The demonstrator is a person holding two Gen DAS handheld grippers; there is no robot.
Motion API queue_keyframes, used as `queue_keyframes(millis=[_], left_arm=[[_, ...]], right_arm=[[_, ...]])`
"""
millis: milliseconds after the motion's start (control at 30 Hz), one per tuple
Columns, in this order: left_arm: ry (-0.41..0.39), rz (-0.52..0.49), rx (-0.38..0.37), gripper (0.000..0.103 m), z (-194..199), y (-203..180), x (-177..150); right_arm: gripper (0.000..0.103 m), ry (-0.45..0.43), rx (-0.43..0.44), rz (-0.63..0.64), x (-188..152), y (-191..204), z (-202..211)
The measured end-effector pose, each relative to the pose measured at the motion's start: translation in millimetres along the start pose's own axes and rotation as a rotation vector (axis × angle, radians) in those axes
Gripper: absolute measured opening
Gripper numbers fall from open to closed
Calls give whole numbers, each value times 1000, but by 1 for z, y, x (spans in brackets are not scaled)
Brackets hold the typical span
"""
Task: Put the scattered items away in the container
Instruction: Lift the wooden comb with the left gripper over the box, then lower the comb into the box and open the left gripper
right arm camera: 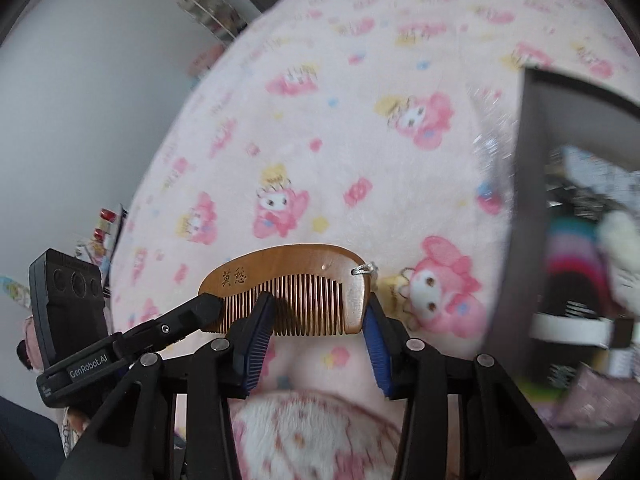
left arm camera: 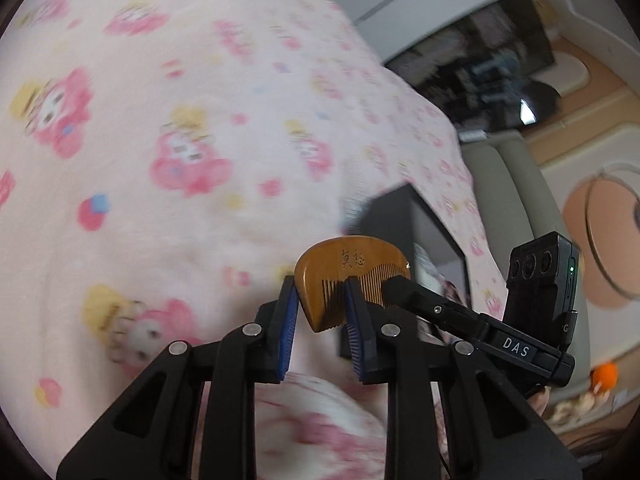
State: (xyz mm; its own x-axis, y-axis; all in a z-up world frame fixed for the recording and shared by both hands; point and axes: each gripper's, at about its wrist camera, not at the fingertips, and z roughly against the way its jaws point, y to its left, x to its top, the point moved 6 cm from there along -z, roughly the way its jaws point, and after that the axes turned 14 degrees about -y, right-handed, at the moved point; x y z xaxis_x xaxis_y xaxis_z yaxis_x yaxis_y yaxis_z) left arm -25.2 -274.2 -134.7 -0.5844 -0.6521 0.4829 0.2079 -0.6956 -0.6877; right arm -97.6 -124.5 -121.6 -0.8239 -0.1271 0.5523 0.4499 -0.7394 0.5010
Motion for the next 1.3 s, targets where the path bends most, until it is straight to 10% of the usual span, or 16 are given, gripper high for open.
queue_keyframes(millis=[500,900,1167,1300], left_arm=[[231,-188,-175,23,-137,-183,-97],[339,-359,113,23,-191,-171,-137],[323,-381,-5,23,-183,-193,-136],[376,-388,31,23,-202,-191,-149]], right_arm=[[40,-179,-232,-102,-5,-175,160],[43,-58,-402,-13,-22,-234,123],[43,-194,-430,39,-7,-219,153],[43,-112,-414,34,-9,-230,131]])
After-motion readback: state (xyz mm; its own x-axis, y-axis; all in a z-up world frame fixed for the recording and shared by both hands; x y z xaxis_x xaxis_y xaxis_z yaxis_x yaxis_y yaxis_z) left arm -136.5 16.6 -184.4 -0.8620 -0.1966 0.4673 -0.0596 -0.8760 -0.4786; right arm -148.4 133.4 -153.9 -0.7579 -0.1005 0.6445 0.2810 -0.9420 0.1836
